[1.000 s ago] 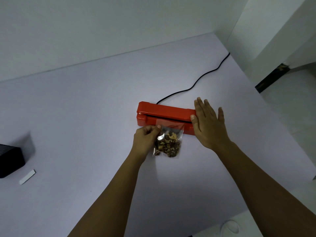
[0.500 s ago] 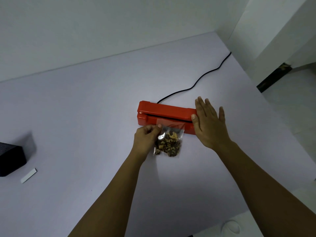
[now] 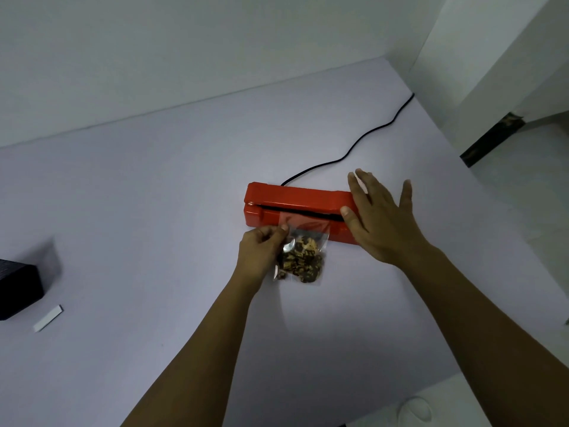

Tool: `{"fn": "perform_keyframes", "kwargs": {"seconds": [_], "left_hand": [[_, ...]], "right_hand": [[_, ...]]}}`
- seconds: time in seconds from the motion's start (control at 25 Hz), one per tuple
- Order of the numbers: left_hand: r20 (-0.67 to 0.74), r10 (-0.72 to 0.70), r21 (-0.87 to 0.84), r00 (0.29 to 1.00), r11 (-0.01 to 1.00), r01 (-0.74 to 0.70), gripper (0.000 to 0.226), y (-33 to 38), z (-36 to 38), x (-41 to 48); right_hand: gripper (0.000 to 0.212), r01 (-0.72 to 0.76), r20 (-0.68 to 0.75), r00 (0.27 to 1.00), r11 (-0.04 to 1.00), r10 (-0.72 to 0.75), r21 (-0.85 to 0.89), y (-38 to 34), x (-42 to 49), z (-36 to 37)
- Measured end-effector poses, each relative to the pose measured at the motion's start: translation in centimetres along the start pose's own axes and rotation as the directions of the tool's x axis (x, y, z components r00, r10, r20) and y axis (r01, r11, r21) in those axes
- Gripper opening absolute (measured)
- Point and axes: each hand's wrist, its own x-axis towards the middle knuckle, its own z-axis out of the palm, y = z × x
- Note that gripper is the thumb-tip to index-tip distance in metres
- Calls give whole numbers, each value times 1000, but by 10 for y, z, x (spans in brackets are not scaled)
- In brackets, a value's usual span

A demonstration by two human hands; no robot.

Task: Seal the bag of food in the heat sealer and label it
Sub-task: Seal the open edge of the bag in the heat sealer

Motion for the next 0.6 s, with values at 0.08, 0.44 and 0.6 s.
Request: {"fn": "perform_keyframes", "kwargs": {"seconds": [0.08,0.44,0.6], "left_hand": [[-1,-3,-14,1000,1000,3,25,1,0,-2],[-21,-28,10,999,1000,28,29,6,1,-6],[-21,-22,16,1000,1000,23,32,9,1,-7]], "right_hand": [[61,41,-92,995,999,-43,-19,-2,-1,-21],[83,276,-352,910,954,-221,115,-84,30,-126],[97,380,-323,906,864,-274,331,-109,49,-141]]}}
